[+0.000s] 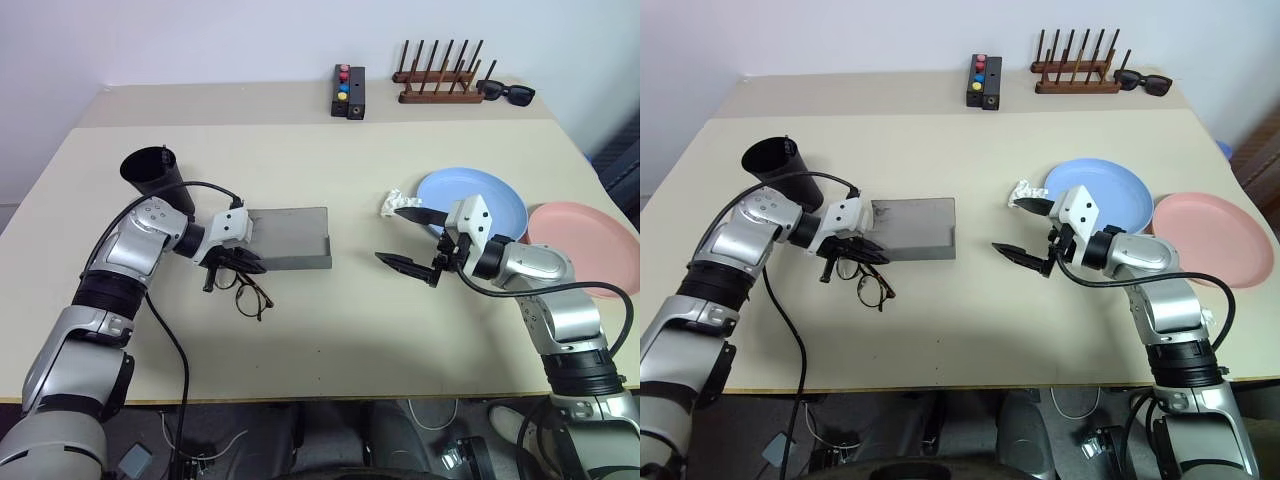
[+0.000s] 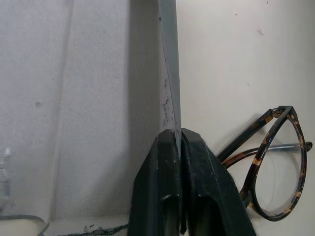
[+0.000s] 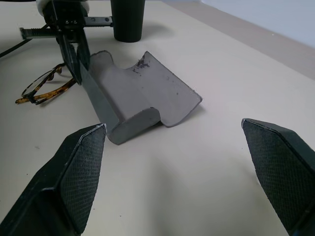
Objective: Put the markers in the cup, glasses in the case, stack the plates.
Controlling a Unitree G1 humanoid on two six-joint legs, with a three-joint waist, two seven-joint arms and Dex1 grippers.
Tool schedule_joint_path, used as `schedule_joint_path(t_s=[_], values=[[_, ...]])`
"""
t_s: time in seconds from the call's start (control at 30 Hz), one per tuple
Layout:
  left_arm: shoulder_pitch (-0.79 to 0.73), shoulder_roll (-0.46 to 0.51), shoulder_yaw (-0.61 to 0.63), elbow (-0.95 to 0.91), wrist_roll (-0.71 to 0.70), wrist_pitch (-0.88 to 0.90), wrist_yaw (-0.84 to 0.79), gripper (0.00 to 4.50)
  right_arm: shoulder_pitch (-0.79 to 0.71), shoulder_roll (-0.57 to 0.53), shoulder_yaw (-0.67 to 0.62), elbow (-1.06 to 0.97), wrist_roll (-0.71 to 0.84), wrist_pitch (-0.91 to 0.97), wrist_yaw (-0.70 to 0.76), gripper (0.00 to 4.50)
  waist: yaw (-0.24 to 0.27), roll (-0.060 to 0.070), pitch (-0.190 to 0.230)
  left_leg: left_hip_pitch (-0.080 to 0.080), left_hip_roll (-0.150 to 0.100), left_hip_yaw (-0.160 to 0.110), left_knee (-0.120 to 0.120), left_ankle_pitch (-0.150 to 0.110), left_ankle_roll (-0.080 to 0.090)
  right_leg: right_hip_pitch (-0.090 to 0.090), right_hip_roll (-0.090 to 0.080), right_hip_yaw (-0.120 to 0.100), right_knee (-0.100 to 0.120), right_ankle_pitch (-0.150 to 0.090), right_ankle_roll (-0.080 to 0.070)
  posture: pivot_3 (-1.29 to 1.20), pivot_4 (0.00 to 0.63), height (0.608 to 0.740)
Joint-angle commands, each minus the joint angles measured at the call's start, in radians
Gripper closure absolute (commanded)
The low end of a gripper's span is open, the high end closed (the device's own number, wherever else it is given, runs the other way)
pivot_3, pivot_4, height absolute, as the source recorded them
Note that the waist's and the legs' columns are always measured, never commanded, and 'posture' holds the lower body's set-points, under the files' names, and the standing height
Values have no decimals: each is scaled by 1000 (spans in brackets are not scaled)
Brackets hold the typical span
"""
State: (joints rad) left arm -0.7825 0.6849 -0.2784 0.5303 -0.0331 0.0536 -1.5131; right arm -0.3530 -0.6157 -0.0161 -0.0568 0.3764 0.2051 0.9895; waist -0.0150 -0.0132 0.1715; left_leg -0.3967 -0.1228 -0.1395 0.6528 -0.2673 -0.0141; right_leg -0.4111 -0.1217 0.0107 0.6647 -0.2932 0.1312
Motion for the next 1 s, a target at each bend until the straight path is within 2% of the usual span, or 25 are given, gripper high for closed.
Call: schedule_joint_path(t_s=[0.03, 0.2, 0.4, 0.8, 0.93, 1.0], values=[[-30, 2, 14, -1, -5, -2, -7, 2646, 3, -4, -27, -36, 16, -13, -2, 0, 0, 0, 0, 0, 0, 0, 0, 0, 0, 0, 0, 0, 0, 0, 0, 0, 150, 740], [-39, -1, 23, -2, -11, -7, 3, 149, 7, -5, -31, -31, 18, -16, 1, 0, -1, 0, 0, 0, 0, 0, 0, 0, 0, 0, 0, 0, 0, 0, 0, 0, 150, 740], [-52, 9, 51, -3, -26, 2, 14, 149, 19, -22, -36, -37, 26, -3, 19, 0, 0, 0, 0, 0, 0, 0, 0, 0, 0, 0, 0, 0, 0, 0, 0, 0, 150, 740], [-108, -2, 169, 30, -55, -2, 172, 149, 93, -114, -55, -23, 7, -61, 108, 0, 1, 0, 0, 0, 0, 0, 0, 0, 0, 0, 0, 0, 0, 0, 0, 0, 150, 740], [-37, 8, 239, -12, -107, -58, 209, 149, 147, -156, -86, -23, 19, -86, 155, 0, 1, 0, 0, 0, 0, 0, 0, 0, 0, 0, 0, 0, 0, 0, 0, 0, 150, 740], [6, 53, 244, -50, -122, -31, 160, 149, 161, -160, -94, -20, 19, -99, 159, 0, -4, 0, 0, 0, 0, 0, 0, 0, 0, 0, 0, 0, 0, 0, 0, 0, 150, 740]])
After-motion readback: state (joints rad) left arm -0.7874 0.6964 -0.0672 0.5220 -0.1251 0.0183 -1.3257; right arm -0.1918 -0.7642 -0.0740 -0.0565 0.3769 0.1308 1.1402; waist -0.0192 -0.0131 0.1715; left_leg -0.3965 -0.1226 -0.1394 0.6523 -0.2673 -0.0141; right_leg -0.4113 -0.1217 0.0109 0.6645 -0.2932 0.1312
